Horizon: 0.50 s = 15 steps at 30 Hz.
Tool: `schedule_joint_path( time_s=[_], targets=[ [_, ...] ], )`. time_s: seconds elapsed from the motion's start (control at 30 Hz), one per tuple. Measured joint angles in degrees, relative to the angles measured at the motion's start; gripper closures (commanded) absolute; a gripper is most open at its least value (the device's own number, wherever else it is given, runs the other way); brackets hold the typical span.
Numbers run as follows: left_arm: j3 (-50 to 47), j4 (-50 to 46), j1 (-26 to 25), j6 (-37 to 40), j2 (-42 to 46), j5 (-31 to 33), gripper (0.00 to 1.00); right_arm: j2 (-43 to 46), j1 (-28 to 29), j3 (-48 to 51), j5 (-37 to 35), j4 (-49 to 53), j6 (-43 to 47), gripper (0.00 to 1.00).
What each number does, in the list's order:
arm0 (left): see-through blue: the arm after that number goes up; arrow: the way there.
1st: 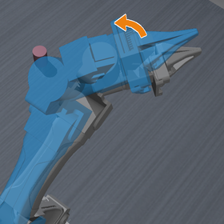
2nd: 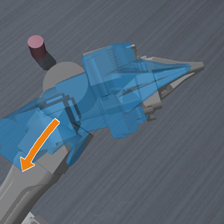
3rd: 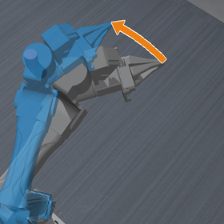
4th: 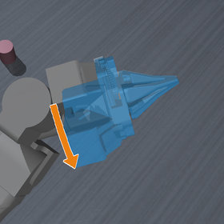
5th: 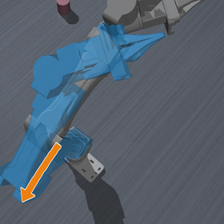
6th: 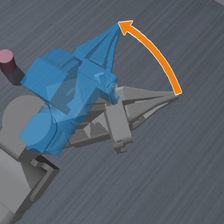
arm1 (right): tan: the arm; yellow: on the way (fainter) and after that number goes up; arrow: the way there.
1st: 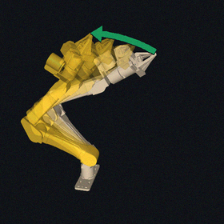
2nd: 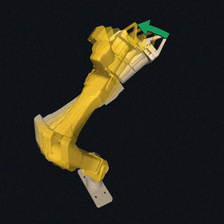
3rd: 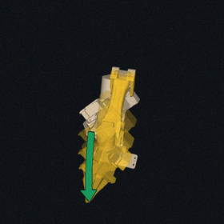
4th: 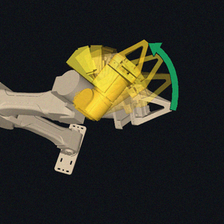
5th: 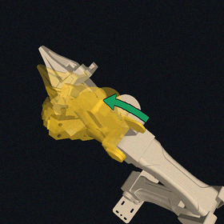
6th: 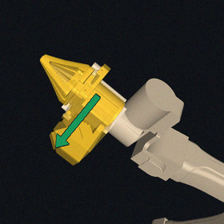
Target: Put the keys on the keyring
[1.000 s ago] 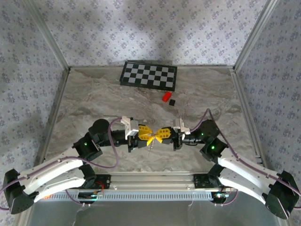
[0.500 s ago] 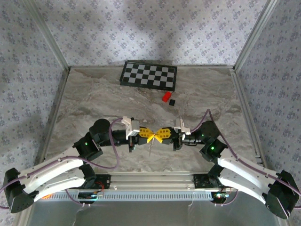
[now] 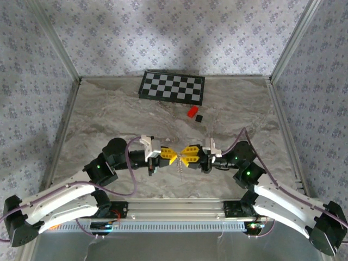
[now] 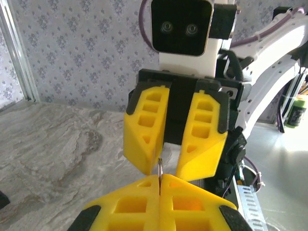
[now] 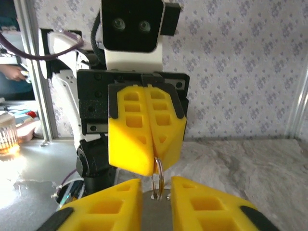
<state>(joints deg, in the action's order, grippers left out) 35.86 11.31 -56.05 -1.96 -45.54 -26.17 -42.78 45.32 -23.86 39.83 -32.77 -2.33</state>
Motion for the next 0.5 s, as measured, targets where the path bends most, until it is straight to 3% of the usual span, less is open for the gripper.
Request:
schedule_joint_path(
  time_s=[0.27, 0.5],
  targets=[
    [2.32, -7.45, -0.02, 3.30, 0.07, 2.64, 1.00, 5.35, 0.44, -5.53, -3.91, 19.15, 8.87, 0.68],
    [5.42, -14.05, -0.24, 6.62, -0.20, 4.00, 1.00, 5.66, 1.51, -8.74, -5.77, 29.16, 14.47, 0.68]
  ],
)
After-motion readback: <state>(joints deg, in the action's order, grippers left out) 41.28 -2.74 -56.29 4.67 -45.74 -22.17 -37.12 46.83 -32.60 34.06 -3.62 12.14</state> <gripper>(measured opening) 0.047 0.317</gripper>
